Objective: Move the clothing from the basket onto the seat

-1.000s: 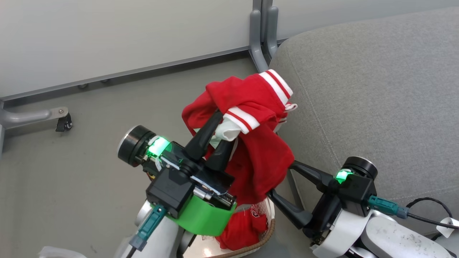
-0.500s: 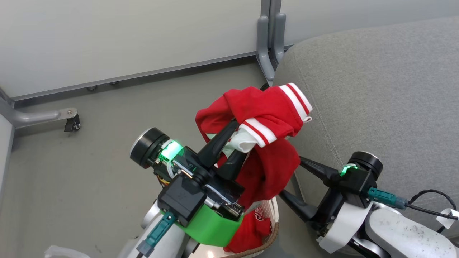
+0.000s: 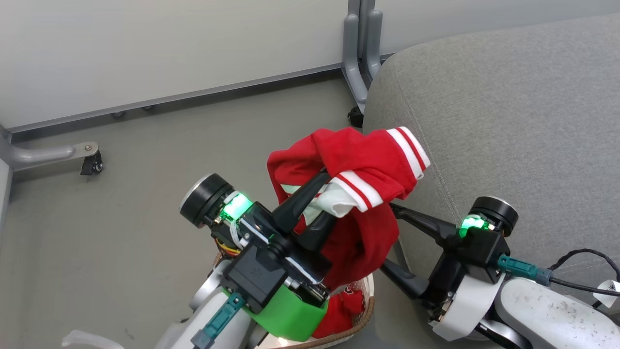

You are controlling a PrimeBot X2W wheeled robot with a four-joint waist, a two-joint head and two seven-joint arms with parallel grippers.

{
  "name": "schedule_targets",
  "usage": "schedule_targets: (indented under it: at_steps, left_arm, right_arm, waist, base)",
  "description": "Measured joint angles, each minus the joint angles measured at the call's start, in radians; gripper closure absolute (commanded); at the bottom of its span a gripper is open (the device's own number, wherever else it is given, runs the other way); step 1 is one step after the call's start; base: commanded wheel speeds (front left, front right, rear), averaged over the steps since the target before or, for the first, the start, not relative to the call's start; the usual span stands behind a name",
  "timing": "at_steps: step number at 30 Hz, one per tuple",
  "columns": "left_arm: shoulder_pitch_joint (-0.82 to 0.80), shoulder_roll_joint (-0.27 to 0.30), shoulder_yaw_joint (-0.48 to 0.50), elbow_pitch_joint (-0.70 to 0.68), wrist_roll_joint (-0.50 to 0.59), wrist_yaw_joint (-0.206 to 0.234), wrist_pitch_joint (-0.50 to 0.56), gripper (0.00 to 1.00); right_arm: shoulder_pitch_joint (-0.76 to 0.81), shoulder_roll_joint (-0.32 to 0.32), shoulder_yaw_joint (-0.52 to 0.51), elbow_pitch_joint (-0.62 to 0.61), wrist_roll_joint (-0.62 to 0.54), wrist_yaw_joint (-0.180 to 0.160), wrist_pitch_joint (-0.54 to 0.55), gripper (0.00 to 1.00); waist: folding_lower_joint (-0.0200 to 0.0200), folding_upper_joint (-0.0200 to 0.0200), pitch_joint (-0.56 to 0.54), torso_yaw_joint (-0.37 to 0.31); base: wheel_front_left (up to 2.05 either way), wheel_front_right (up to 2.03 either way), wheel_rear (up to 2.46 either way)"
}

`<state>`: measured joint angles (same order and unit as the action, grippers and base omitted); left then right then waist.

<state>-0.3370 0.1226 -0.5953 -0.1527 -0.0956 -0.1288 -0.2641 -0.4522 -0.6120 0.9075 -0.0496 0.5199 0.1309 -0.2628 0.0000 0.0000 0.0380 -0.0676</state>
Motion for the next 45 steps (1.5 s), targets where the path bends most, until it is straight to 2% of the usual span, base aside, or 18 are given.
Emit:
schedule_targets:
  at_steps: [11,26,27,28,29,39,45]
  left_arm:
    - [-0.015,-0.004,-0.008,0.017,0.0,0.0,0.0,1.0]
    - [-0.015,-0.037,0.026,0.059,0.029,0.0,0.0,1.0]
    - [-0.014,-0.04,0.029,0.062,0.031,0.0,0.0,1.0]
    - [-0.012,-0.041,0.032,0.065,0.034,0.0,0.0,1.0]
    - [-0.012,-0.042,0.034,0.068,0.037,0.0,0.0,1.0]
    - [0.001,-0.046,0.047,0.081,0.036,0.0,0.0,1.0]
    - [0.008,-0.048,0.063,0.083,0.037,0.0,0.0,1.0]
  right_arm:
    - [-0.074,0.004,0.144,-0.018,-0.011,0.0,0.0,0.0]
    - [-0.096,0.132,0.153,0.033,0.023,0.0,0.0,0.0]
    - [-0.096,0.14,0.15,0.039,0.021,0.0,0.0,0.05]
    - [-0.095,0.147,0.145,0.043,0.021,0.0,0.0,0.64]
    - [-0.093,0.157,0.137,0.048,0.021,0.0,0.0,1.0]
    - [-0.037,0.192,0.041,0.074,0.003,0.0,0.0,1.0]
    - [-0.022,0.193,0.02,0.067,-0.012,0.0,0.0,1.0]
  waist:
    - [0.0,0.0,0.005,0.017]
    - [0.0,0.0,0.001,0.028]
    - [0.0,0.0,0.0,0.028]
    - [0.0,0.0,0.0,0.029]
    - [0.0,0.0,-0.001,0.03]
    - [0.0,0.0,-0.009,0.037]
    - [0.0,0.0,-0.013,0.033]
  base:
    - [0.0,0.0,0.0]
    - [0.0,0.0,0.0]
    - [0.0,0.0,0.0]
    - [0.0,0.0,0.0]
    - [0.0,0.0,0.0]
    - [0.0,0.0,0.0]
    - [0.0,0.0,0.0]
